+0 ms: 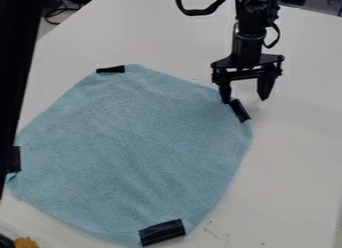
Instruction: Fold the cloth from top right to the center
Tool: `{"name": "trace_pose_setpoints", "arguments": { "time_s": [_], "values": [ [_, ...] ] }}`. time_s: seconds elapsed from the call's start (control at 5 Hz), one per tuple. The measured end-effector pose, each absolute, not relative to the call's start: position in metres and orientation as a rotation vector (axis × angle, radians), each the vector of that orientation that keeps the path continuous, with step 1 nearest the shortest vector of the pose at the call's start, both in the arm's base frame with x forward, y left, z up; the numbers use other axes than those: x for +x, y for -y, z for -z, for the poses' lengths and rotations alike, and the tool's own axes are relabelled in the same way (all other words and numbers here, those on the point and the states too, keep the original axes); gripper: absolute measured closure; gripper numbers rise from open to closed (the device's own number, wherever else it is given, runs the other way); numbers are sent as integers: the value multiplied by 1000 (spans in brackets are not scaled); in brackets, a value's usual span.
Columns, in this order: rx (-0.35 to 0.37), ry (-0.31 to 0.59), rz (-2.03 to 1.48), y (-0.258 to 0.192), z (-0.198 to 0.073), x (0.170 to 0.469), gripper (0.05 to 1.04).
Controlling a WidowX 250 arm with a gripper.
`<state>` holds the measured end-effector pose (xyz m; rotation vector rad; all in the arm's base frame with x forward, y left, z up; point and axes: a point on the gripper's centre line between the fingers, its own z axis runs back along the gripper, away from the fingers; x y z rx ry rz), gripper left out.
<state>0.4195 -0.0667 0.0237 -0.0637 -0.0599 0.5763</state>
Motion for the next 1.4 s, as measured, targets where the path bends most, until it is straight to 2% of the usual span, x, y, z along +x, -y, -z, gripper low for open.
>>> {"name": "trace_pose_setpoints", "arguments": {
  "time_s": [0.2, 0.6, 0.8, 1.0, 1.2, 1.4],
  "values": [
    [-50, 25, -556, 72, -9, 420, 137],
    [-98, 22, -586, 62, -7, 424, 690],
    [-113, 27, -594, 60, -4, 425, 897],
    [-122, 33, -586, 58, -5, 425, 1005],
    [-125, 40, -586, 56, -4, 425, 1027],
    [-44, 51, -567, 52, -10, 425, 1028]
  ]
}}
